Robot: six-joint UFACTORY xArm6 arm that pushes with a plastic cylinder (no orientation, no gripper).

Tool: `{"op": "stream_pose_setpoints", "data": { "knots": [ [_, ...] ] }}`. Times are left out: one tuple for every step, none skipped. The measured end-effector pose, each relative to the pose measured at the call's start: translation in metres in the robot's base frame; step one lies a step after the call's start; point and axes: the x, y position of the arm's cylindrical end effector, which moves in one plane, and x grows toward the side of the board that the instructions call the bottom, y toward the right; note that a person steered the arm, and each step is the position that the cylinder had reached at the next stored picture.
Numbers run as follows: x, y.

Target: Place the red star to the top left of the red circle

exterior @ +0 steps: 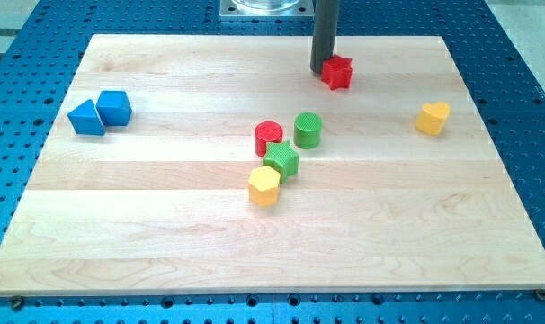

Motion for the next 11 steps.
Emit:
{"op": "stream_pose_setpoints", "data": {
  "knots": [
    [-0.036, 0.052],
    [-0.057, 0.094],
    [-0.011, 0.105],
    [0.005, 0.069],
    [0.01, 0.044],
    [0.011, 0.017],
    [0.048, 0.016],
    [0.088, 0.015],
    [0.089, -0.004],
    [0.089, -0.038],
    [0.089, -0.081]
  ]
}}
